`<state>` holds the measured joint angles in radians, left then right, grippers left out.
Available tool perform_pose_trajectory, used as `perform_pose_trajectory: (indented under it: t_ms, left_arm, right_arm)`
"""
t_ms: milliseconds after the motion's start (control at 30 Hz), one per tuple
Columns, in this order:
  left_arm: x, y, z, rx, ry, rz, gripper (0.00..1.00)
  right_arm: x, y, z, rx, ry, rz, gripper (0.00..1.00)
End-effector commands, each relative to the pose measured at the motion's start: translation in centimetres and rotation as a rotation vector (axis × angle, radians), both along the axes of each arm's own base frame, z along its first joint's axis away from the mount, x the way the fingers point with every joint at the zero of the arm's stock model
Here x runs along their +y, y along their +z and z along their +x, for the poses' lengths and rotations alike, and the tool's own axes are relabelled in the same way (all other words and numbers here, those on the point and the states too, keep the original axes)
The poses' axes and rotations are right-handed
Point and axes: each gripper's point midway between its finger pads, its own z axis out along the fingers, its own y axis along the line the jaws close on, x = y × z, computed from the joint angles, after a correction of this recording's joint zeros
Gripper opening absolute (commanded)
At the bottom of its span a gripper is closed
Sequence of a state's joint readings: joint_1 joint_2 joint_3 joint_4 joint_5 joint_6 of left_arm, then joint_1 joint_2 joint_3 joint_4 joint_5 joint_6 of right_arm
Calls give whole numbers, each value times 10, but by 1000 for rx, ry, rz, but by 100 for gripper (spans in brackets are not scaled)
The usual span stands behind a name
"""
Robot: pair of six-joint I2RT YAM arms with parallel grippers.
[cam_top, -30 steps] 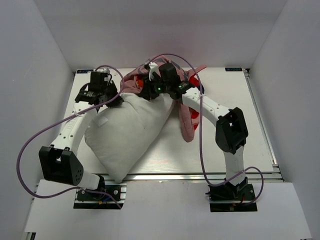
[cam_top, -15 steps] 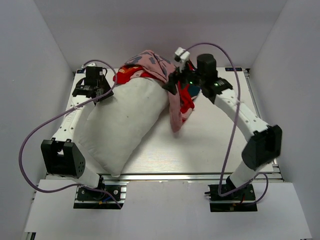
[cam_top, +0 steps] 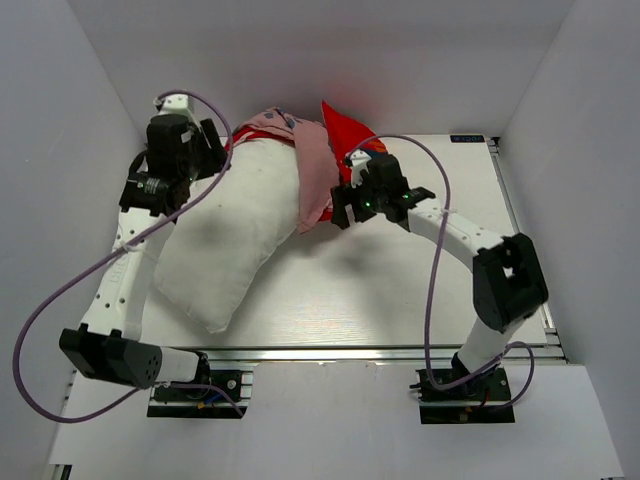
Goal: Put the pillow into the pillowcase
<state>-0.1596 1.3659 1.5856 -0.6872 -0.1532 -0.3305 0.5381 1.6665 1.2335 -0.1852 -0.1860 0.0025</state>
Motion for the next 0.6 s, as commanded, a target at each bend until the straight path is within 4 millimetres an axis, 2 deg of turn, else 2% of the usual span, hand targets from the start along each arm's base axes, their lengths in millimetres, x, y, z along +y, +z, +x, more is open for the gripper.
perform_pose_trajectory:
  t_ms: [0, 33, 67, 100, 133, 167, 200, 333, 467, 567]
  left_arm:
    - [-35, -22, -30, 60, -156, 46, 70]
    - [-39, -43, -37, 103, -167, 52, 71]
    - [-41, -49, -42, 108, -171, 49, 71]
    - [-47, -49, -51, 101, -179, 34, 71]
    - [-46, -63, -57, 127, -176, 35, 71]
    - [-45, -67, -62, 136, -168, 37, 71]
    - [-45, -65, -68, 126, -165, 22, 71]
    - [-43, -72, -80, 136, -157, 0, 71]
    - [-48, -74, -84, 137, -173, -20, 71]
    - [-53, -77, -83, 148, -188, -18, 71]
  right_arm:
    - [31, 42, 31, -22, -74, 133, 89]
    - [37, 37, 36, -13, -63, 136, 89]
    - [48, 49, 36, -23, -23, 171, 89]
    - [55, 52, 36, -28, 2, 184, 89]
    - [60, 56, 36, -45, 24, 191, 89]
    - [69, 67, 35, -71, 48, 200, 89]
    - [71, 64, 35, -43, 40, 204, 89]
    - [87, 77, 33, 73, 13, 290, 89]
    - [109, 59, 30, 136, 1, 293, 89]
    - [113, 32, 43, 134, -52, 227, 88]
